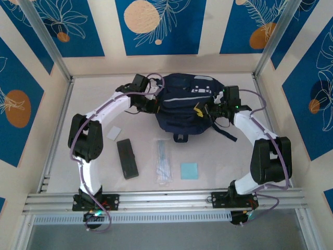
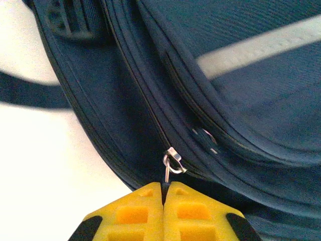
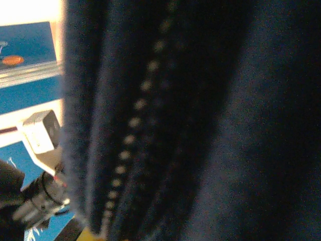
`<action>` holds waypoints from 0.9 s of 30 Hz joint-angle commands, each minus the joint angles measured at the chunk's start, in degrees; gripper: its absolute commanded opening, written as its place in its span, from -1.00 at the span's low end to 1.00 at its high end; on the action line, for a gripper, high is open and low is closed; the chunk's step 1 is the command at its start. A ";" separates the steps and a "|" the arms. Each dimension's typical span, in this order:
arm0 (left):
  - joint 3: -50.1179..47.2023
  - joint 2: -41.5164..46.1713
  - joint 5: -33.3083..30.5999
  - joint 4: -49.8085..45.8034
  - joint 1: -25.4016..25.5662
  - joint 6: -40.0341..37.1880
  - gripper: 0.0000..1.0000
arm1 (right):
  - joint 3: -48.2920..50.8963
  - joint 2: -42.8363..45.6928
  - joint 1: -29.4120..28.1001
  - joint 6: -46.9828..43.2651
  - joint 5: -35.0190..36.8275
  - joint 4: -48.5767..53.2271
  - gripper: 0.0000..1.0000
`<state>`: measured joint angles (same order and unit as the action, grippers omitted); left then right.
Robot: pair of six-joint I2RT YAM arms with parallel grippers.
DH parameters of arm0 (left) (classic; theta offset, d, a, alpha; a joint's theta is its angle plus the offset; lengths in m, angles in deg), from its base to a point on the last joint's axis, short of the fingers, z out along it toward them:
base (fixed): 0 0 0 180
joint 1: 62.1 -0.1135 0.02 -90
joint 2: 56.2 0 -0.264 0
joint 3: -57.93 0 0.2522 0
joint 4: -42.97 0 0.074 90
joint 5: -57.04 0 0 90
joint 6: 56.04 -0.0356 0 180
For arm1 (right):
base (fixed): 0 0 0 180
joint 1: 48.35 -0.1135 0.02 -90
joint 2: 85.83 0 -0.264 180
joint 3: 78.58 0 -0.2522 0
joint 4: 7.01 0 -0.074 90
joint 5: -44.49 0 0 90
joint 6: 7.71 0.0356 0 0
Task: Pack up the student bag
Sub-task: Unzip the student bag at the top-center of the table.
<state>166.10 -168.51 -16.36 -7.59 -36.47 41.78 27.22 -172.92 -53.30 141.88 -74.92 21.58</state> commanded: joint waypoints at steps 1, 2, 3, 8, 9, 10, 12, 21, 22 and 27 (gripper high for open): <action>2.21 -2.58 -10.00 -0.53 -5.05 -9.34 -1.00 | -5.31 -0.01 2.38 -12.91 -8.94 8.20 -1.00; 2.88 -2.94 -9.40 -0.26 -5.79 -9.76 -1.00 | -6.53 -0.46 2.60 -14.94 -9.42 10.15 -1.00; 3.48 -3.32 -9.23 0.39 -6.45 -9.56 -1.00 | -7.65 -0.98 2.58 -16.49 -9.79 11.87 -1.00; 9.77 -7.29 -9.96 2.73 -9.27 -2.81 -1.00 | -10.39 -2.80 2.58 -23.01 -12.55 16.97 -1.00; 11.74 -8.76 -10.95 2.13 -9.27 -1.63 -1.00 | -10.32 -2.97 2.58 -23.51 -13.09 17.07 -1.00; 14.17 -10.59 -12.63 1.22 -9.28 0.36 -1.00 | -10.22 -3.22 2.58 -24.10 -13.48 17.26 -1.00; 17.68 -13.67 -16.01 0.01 -9.28 3.82 -1.00 | -9.92 -3.63 2.58 -24.98 -13.57 17.44 -1.00; 17.20 -13.12 -12.63 1.56 -8.83 13.00 -1.00 | -10.55 -8.42 0.41 -23.56 -11.84 11.58 -1.00; 15.98 -11.97 -11.11 1.96 -8.75 13.38 -1.00 | -11.35 -9.14 -0.06 -23.56 -10.57 11.31 -1.00; 8.92 -4.86 -5.95 3.14 -8.30 16.36 0.00 | -14.94 -12.20 -0.46 -22.33 -3.86 12.22 -0.75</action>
<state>177.79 -179.94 -22.16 -6.10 -42.65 54.87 16.03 -184.92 -53.50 121.07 -79.97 34.08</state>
